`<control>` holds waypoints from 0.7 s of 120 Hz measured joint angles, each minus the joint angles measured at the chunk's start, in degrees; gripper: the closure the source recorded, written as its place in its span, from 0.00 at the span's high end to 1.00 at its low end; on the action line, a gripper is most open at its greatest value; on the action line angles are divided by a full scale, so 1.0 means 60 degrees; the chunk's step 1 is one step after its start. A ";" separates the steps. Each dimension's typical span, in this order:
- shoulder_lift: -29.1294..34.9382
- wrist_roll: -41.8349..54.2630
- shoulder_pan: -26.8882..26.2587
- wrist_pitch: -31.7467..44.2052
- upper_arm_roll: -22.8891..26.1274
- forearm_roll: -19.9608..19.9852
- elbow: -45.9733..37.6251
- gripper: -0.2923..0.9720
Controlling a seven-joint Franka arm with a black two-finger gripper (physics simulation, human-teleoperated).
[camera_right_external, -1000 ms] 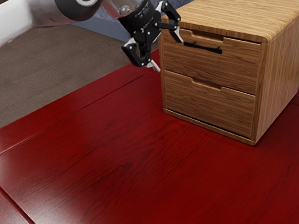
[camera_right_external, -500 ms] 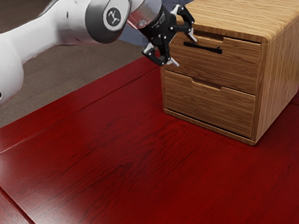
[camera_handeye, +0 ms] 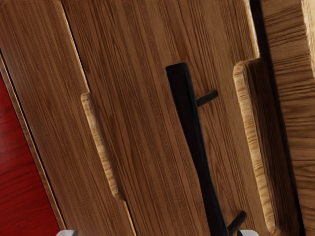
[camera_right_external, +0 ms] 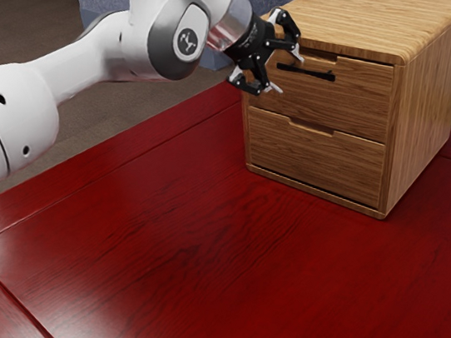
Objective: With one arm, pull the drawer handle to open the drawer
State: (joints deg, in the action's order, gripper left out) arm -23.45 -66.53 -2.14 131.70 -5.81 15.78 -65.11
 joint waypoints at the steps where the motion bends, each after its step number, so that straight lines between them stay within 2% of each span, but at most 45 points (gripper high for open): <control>1: -0.0013 0.0013 0.0002 0.0024 0.0000 0.0001 0.0006 0.54; 84: -0.1082 0.0710 0.0502 0.0821 0.0445 0.0056 0.0900 0.50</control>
State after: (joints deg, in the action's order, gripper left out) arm -29.94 -62.27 0.87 136.63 -3.14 16.11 -59.71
